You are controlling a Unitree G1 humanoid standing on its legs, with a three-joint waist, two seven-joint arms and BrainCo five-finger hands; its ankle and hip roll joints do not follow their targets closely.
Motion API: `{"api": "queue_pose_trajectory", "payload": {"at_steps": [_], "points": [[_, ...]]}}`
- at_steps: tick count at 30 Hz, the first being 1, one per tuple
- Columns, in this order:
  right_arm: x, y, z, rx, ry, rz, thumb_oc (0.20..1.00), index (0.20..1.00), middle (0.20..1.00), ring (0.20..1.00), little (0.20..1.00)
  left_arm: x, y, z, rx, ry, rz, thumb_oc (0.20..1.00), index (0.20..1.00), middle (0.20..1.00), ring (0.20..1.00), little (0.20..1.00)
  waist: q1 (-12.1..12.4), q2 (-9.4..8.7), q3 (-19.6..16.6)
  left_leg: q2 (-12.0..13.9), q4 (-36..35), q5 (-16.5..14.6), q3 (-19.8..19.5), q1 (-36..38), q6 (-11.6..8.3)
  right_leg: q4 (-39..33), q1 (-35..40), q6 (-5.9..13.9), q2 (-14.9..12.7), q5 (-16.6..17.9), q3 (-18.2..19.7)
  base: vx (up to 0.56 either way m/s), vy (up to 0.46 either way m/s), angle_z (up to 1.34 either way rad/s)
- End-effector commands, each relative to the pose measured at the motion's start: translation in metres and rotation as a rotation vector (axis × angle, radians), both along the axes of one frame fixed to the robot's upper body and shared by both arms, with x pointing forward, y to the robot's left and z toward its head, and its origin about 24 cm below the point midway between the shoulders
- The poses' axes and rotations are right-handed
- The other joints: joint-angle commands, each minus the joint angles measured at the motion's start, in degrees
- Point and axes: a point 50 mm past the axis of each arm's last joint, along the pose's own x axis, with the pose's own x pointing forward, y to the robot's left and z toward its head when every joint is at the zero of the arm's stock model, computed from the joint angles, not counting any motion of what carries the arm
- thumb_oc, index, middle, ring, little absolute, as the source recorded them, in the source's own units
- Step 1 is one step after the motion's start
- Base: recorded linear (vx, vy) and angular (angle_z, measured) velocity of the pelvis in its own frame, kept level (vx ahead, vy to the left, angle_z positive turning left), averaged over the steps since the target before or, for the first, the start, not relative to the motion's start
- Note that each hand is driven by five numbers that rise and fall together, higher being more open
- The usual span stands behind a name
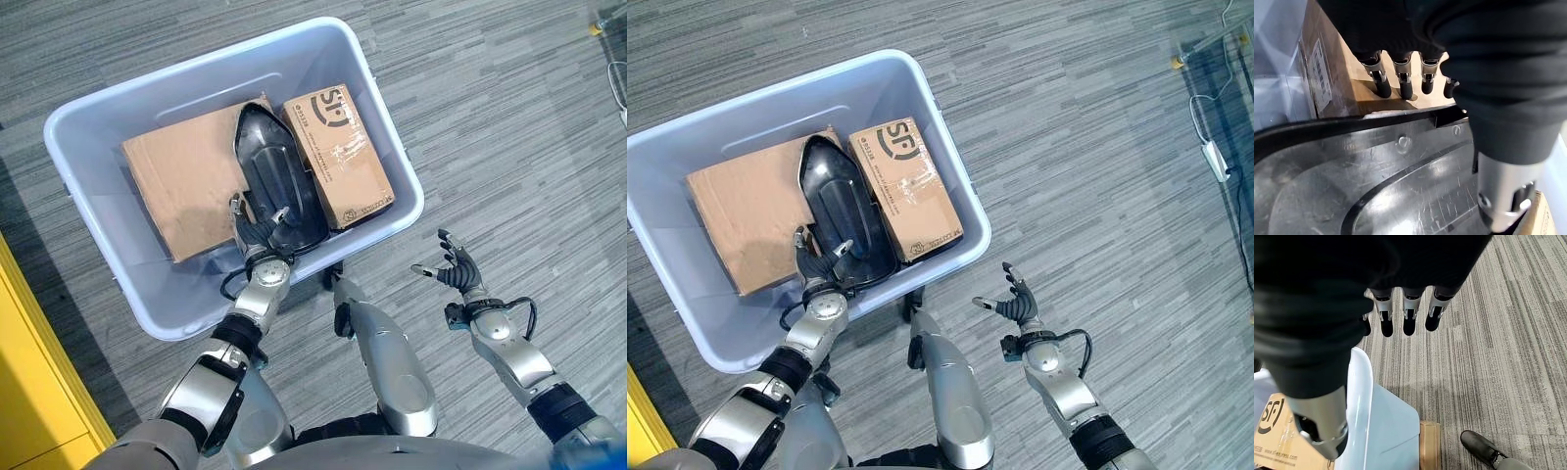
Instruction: Move parts from the plastic box to the shelf.
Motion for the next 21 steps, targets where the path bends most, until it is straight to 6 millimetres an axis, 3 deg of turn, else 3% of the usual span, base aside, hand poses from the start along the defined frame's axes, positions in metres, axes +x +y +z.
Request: {"api": "queue_pose_trajectory", "payload": {"at_steps": [1,5,9,12,21], "points": [[0.007,0.009,0.015,0.056,-0.062,0.014,1.000,1.000,1.000,1.000,1.000,0.000,0.029,-0.009,0.073,0.144,0.082,1.000,1.000,1.000,1.000,1.000,0.01,-5.45,-0.16,4.76,7.11,0.00,-3.36,-8.70,-3.55,8.97,-0.49,5.60,-4.12,-9.09,-2.17,0.02,-0.094,0.05],[0.012,0.012,0.023,0.103,-0.086,0.005,1.000,1.000,1.000,1.000,1.000,-0.003,0.046,-0.011,0.374,0.339,0.188,1.000,1.000,1.000,1.000,1.000,-0.72,-6.13,-0.16,5.41,7.02,0.69,-3.60,-9.97,-3.83,9.83,-2.27,5.43,-4.05,-8.94,-2.03,0.02,-0.076,0.01],[0.016,0.014,0.031,0.135,-0.110,-0.001,1.000,1.000,1.000,1.000,1.000,-0.003,0.053,-0.012,0.366,0.390,0.247,1.000,1.000,1.000,1.000,1.000,-1.46,-6.28,-0.16,5.43,6.84,0.87,-3.57,-10.55,-3.93,10.42,-3.53,5.33,-4.01,-9.18,-1.91,0.02,-0.046,-0.02],[0.018,0.016,0.033,0.151,-0.112,-0.001,1.000,1.000,1.000,1.000,1.000,-0.002,0.053,-0.009,0.454,0.387,0.258,1.000,1.000,1.000,1.000,1.000,-1.70,-6.21,-0.16,5.53,7.08,0.79,-3.54,-11.05,-3.93,10.59,-4.31,5.23,-4.14,-9.11,-1.97,0.02,-0.036,-0.03],[0.015,0.013,0.032,0.144,-0.098,-0.010,1.000,1.000,1.000,1.000,1.000,-0.001,0.044,-0.015,0.451,0.397,0.155,1.000,1.000,1.000,1.000,1.000,-2.30,-5.37,-0.16,5.03,7.11,0.92,-3.47,-12.31,-3.86,11.72,-6.80,5.07,-4.50,-9.26,-1.34,0.01,-0.007,0.00]]}}
